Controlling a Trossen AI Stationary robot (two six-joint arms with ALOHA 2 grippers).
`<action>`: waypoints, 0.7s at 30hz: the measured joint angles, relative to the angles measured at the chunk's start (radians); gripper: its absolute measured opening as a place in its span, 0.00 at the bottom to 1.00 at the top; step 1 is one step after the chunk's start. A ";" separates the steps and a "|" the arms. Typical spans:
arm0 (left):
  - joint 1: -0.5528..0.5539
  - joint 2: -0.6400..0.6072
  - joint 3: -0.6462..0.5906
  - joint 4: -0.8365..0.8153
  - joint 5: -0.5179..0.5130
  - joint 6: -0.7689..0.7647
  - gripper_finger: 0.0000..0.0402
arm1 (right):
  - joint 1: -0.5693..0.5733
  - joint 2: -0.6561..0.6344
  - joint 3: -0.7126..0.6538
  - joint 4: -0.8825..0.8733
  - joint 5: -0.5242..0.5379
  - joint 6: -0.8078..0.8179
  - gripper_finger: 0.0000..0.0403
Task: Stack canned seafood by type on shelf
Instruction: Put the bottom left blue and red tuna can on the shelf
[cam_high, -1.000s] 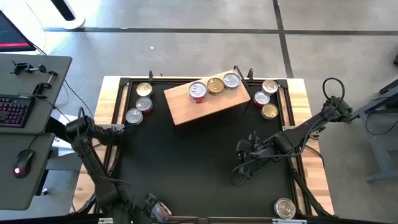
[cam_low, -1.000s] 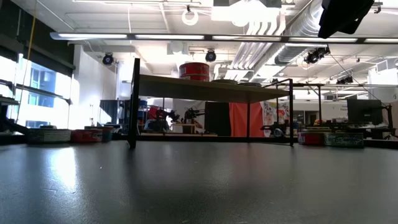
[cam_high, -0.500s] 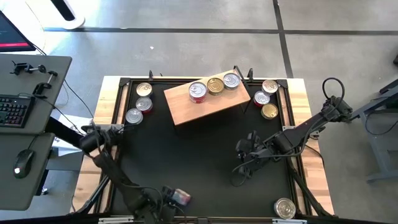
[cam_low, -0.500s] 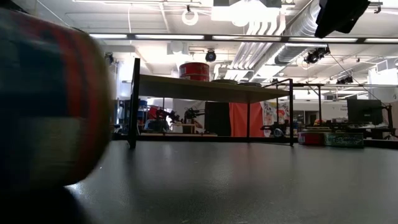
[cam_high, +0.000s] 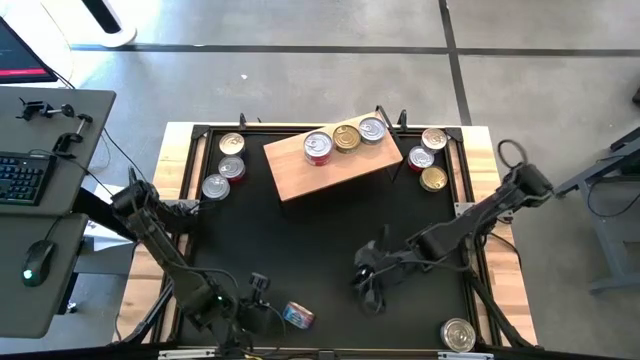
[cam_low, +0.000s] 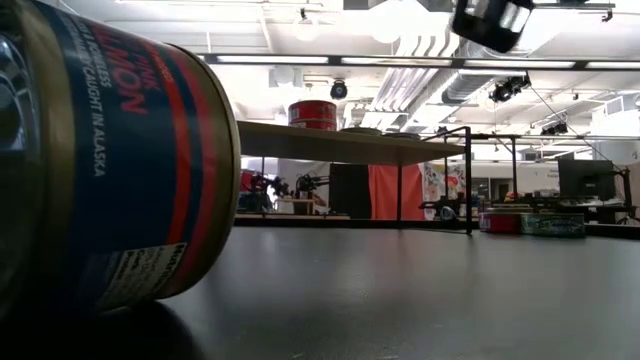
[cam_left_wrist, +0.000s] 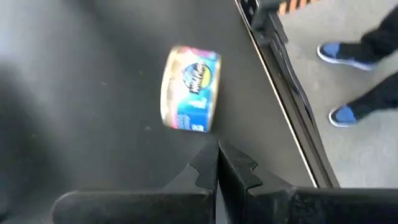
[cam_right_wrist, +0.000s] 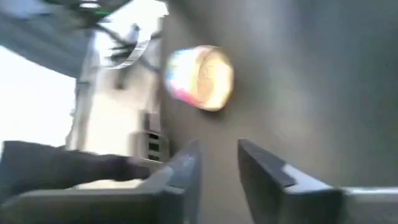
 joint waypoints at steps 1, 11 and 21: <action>-0.002 0.010 0.000 0.001 0.019 0.005 0.00 | 0.000 0.025 0.007 0.046 -0.023 -0.023 0.31; 0.021 0.107 -0.001 -0.035 -0.050 -0.015 0.00 | 0.023 0.374 0.345 0.015 -0.150 -0.394 0.68; 0.049 0.107 -0.027 -0.105 -0.055 0.113 0.00 | 0.040 0.565 0.667 -0.220 0.117 -0.254 0.72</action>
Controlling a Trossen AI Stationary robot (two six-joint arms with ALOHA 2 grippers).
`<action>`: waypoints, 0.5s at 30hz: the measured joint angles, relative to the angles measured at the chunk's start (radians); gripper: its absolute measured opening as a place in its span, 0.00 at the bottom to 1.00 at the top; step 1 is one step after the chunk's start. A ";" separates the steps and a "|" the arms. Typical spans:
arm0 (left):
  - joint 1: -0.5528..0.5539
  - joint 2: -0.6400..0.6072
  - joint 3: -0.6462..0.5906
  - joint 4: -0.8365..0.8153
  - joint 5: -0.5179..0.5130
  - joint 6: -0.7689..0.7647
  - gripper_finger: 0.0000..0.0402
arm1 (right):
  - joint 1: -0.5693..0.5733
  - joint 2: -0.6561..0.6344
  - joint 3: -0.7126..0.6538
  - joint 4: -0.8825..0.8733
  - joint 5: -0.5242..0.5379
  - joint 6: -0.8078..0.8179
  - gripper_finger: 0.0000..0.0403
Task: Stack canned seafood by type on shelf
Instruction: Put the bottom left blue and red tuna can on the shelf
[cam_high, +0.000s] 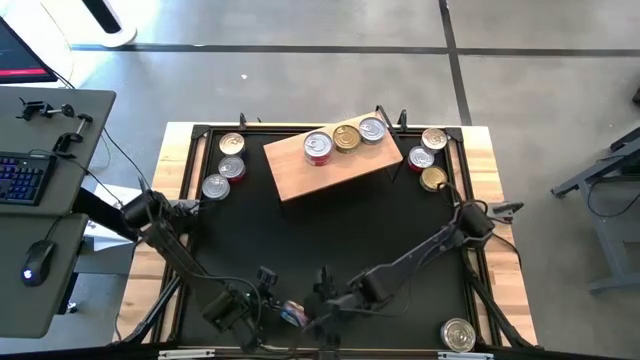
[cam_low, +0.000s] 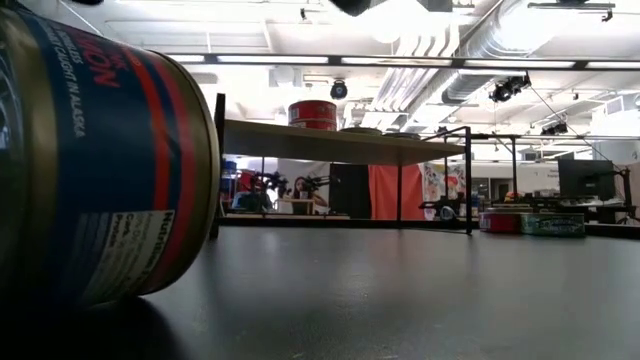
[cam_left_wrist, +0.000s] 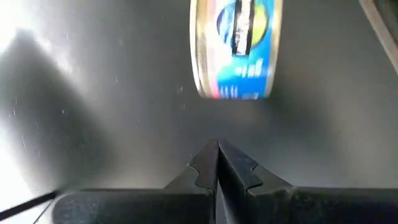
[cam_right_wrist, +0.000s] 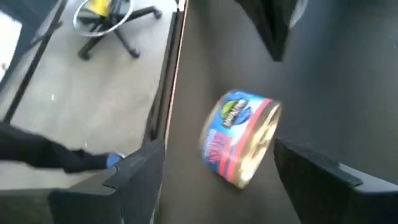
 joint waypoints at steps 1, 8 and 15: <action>-0.004 -0.002 -0.012 -0.001 0.004 0.006 0.00 | 0.006 0.014 0.017 -0.014 0.026 0.024 0.72; -0.057 -0.003 -0.070 0.029 -0.010 0.048 0.00 | 0.027 0.119 0.177 -0.177 0.156 0.165 0.72; -0.103 -0.005 -0.080 0.038 -0.099 -0.009 0.00 | 0.012 0.227 0.329 -0.252 0.193 0.232 0.72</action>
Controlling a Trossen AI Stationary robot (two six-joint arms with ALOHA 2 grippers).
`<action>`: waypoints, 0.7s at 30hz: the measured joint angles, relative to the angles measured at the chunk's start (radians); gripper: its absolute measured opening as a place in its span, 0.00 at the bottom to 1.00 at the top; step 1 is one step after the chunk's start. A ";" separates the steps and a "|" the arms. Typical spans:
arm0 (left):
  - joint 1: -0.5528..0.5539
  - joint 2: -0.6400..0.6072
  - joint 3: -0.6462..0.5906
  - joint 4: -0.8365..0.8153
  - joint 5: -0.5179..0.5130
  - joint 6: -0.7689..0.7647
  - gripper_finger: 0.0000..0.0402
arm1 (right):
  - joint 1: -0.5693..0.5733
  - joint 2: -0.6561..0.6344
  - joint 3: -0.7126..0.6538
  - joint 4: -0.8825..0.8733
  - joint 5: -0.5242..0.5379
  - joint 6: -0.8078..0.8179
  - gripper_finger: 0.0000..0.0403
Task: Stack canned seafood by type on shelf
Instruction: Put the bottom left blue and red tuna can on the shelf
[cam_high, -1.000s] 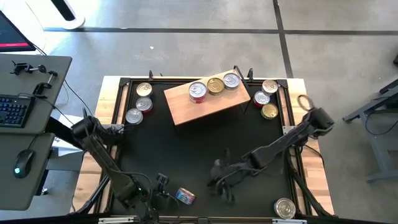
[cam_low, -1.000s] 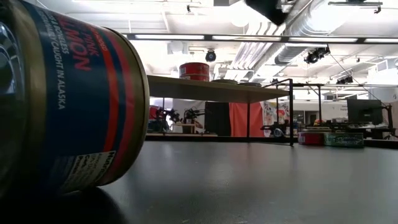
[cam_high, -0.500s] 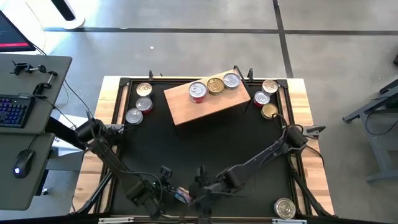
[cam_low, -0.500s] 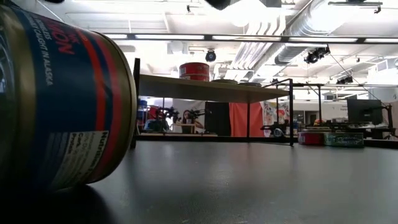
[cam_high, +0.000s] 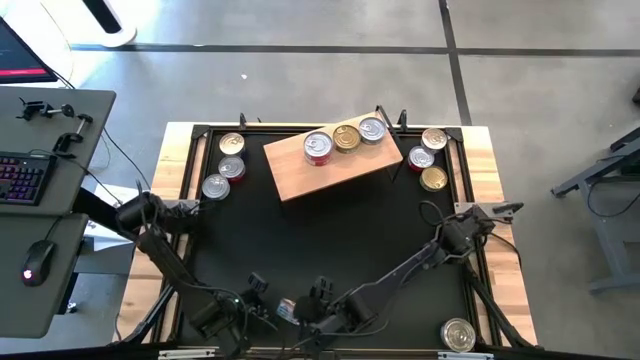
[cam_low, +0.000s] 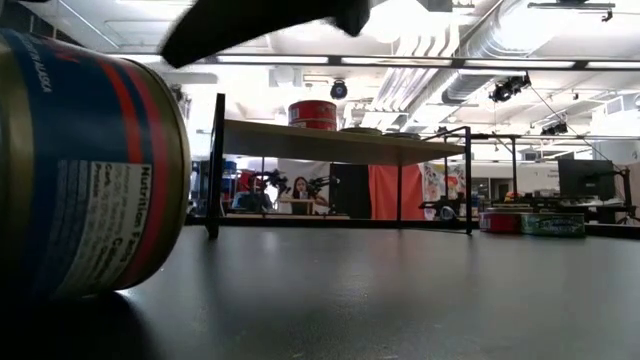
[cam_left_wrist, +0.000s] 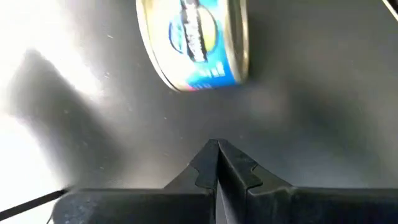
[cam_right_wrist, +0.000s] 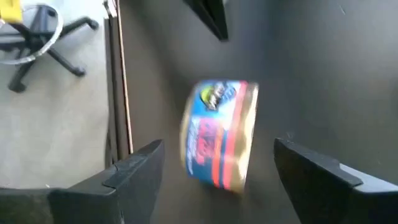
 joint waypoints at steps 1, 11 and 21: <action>-0.004 0.000 0.000 0.001 -0.014 -0.014 0.00 | -0.001 0.016 0.019 -0.005 0.001 -0.005 0.72; -0.003 0.000 0.000 0.078 -0.064 -0.118 0.00 | -0.012 0.099 0.079 -0.052 0.033 -0.008 0.72; -0.001 -0.005 0.000 0.143 -0.079 -0.136 0.00 | -0.055 0.109 0.071 -0.037 0.015 -0.061 0.72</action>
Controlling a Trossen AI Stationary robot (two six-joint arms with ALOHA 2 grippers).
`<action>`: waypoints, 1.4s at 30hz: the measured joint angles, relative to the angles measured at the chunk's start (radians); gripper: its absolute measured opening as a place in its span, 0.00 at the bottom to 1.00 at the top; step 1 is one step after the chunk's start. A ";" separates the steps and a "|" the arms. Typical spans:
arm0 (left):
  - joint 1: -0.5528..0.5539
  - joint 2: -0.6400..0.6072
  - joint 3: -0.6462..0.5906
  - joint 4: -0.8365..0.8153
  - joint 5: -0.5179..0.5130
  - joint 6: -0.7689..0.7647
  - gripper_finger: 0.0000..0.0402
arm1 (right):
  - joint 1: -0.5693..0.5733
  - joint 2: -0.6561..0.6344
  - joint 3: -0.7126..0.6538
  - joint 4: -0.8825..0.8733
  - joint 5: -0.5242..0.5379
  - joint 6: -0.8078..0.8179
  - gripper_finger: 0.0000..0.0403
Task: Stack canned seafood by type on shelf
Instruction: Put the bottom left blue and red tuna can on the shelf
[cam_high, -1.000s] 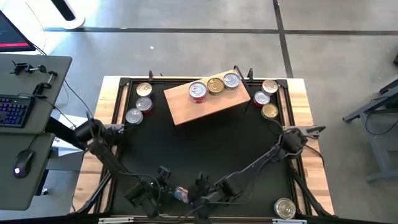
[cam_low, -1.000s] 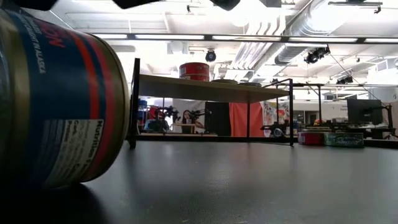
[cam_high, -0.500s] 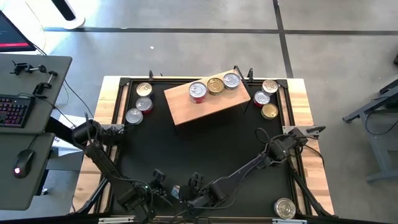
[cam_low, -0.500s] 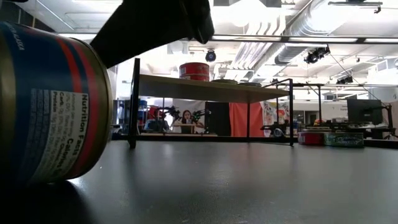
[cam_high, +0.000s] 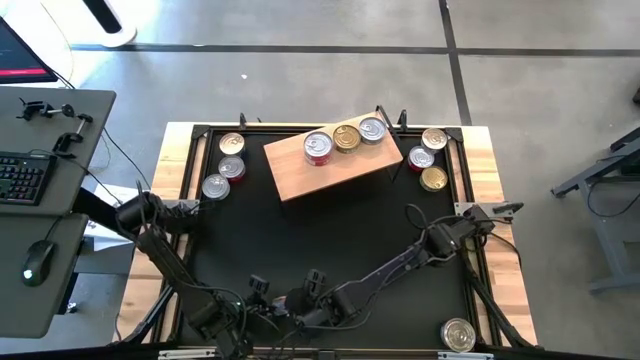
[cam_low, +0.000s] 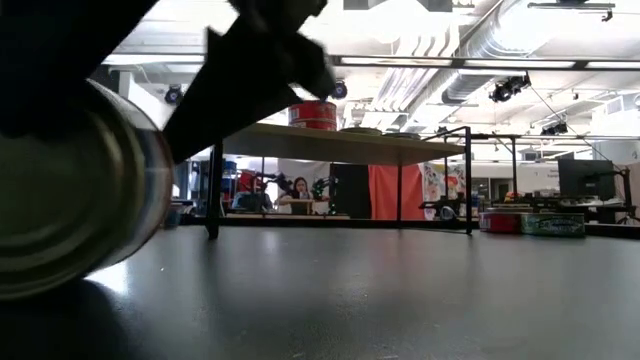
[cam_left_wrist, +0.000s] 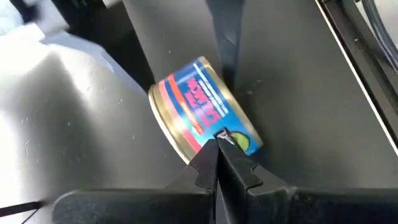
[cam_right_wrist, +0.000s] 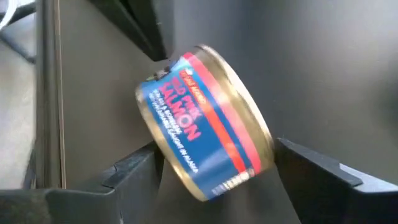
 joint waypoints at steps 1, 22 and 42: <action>0.000 -0.004 0.000 -0.002 0.002 -0.003 0.00 | -0.005 0.002 0.000 0.012 -0.019 -0.022 0.72; -0.020 -0.013 -0.082 -0.015 -0.023 -0.199 0.00 | -0.056 0.015 -0.001 0.155 -0.205 -0.554 0.70; -0.096 -0.415 -0.082 -0.378 -0.205 -0.488 0.00 | -0.082 -0.056 0.138 -0.210 -0.089 -0.539 0.41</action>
